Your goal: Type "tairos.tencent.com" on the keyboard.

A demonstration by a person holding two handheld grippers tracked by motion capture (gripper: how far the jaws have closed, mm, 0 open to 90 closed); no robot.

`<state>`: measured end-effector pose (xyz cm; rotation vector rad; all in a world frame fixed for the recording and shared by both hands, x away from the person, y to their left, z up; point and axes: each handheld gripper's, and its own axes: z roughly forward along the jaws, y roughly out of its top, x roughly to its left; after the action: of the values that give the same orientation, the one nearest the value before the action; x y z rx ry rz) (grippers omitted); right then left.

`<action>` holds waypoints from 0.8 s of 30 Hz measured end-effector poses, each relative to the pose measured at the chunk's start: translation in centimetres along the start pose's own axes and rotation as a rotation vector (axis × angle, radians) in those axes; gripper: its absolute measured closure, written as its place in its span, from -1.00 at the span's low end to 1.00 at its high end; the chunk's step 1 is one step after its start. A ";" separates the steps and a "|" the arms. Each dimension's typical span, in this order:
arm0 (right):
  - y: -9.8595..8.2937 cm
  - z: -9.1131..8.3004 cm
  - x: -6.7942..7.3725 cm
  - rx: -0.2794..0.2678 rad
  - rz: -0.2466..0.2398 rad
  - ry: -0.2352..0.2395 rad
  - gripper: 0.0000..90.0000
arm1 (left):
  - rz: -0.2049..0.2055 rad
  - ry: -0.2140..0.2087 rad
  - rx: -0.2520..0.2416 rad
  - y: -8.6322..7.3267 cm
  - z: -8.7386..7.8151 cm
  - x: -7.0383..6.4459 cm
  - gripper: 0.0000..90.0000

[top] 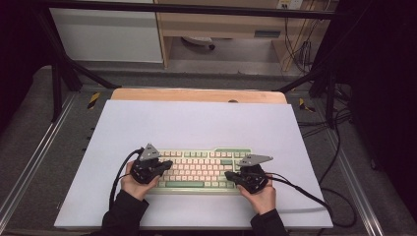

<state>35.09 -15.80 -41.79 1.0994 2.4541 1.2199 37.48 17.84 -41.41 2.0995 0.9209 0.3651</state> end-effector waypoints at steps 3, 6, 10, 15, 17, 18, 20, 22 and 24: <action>0.0 0.0 0.0 0.001 -0.002 0.000 1.00 | -0.006 0.008 0.005 -0.2 0.3 0.2 1.00; 0.0 0.0 0.0 0.002 -0.005 -0.001 1.00 | -0.009 0.010 0.010 -0.4 0.6 0.4 1.00; 0.0 0.0 -0.1 0.002 -0.005 -0.002 1.00 | -0.012 0.012 0.010 -0.4 0.8 0.4 1.00; 0.0 0.0 0.0 0.003 -0.006 -0.003 1.00 | -0.007 0.014 0.019 -0.6 1.0 0.4 1.00; 0.0 0.0 0.0 0.003 -0.007 -0.003 1.00 | -0.008 0.012 0.017 -0.6 1.1 0.4 1.00; 0.0 0.0 0.0 0.003 -0.007 -0.004 1.00 | -0.009 0.011 0.016 -0.6 1.1 0.4 1.00; 0.0 0.0 -0.1 0.003 -0.008 -0.004 1.00 | -0.007 0.013 0.017 -0.7 1.1 0.4 1.00; 0.0 0.0 -0.1 0.005 -0.010 -0.004 1.00 | -0.006 0.013 0.022 -0.7 1.2 0.4 1.00; 0.0 0.0 0.0 0.004 -0.010 -0.005 1.00 | -0.005 0.014 0.024 -0.8 1.4 0.4 1.00</action>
<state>35.13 -15.82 -41.84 1.0891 2.4567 1.2086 38.09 17.75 -42.93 2.1188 0.9429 0.3678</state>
